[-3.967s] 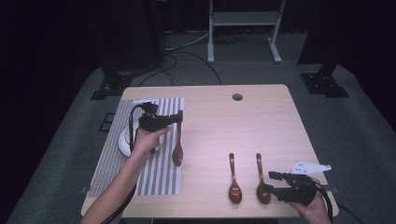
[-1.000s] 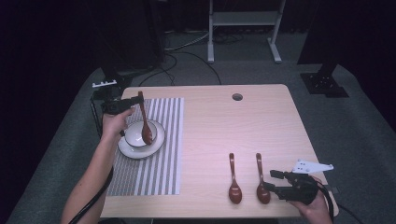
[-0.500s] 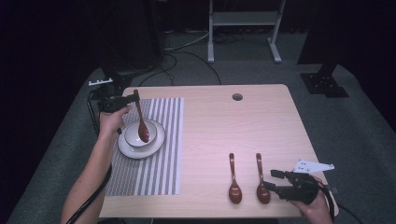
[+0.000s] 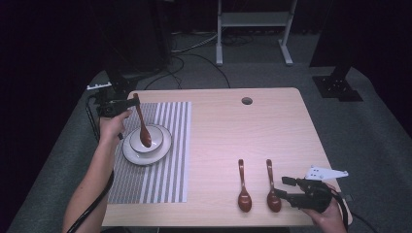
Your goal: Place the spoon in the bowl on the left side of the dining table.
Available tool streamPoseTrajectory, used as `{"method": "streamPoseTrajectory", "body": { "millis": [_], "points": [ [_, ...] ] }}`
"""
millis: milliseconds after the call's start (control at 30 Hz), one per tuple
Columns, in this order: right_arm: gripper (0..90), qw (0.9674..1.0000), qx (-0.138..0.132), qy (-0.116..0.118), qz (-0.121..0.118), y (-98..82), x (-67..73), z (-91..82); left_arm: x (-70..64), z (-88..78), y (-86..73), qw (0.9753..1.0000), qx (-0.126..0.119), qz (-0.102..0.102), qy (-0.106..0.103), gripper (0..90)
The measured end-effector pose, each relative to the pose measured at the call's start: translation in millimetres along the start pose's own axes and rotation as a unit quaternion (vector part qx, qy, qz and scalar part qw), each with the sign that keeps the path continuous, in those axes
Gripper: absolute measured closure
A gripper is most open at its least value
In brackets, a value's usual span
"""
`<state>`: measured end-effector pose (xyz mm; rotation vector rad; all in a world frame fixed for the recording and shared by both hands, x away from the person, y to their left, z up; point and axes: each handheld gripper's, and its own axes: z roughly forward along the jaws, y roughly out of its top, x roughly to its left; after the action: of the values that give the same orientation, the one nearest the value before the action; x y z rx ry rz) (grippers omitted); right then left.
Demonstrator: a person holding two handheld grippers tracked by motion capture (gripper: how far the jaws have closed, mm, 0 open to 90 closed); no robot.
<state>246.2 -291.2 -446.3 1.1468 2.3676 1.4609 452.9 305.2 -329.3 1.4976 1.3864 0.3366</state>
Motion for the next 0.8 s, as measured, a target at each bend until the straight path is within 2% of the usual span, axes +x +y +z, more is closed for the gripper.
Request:
{"method": "streamPoseTrajectory", "body": {
  "millis": [100,333,433,800],
  "points": [
    [35.6,1.0000,0.000,0.001,0.000,0.2,0.4,0.5,2.3,0.1,-0.9,0.9999,0.003,0.006,0.009,84.3],
    [35.6,1.0000,0.002,0.001,0.000,0.1,0.7,1.2,7.4,-1.3,-1.8,0.9999,-0.001,0.002,0.016,84.3],
    [35.6,1.0000,0.001,0.001,0.000,-0.1,0.4,0.9,11.3,-1.4,-2.8,0.9998,-0.006,-0.010,0.015,84.3],
    [35.5,1.0000,0.001,0.000,0.001,-0.6,-0.3,1.4,19.4,1.0,-6.8,0.9995,-0.011,-0.023,0.021,84.3]
  ]
}}
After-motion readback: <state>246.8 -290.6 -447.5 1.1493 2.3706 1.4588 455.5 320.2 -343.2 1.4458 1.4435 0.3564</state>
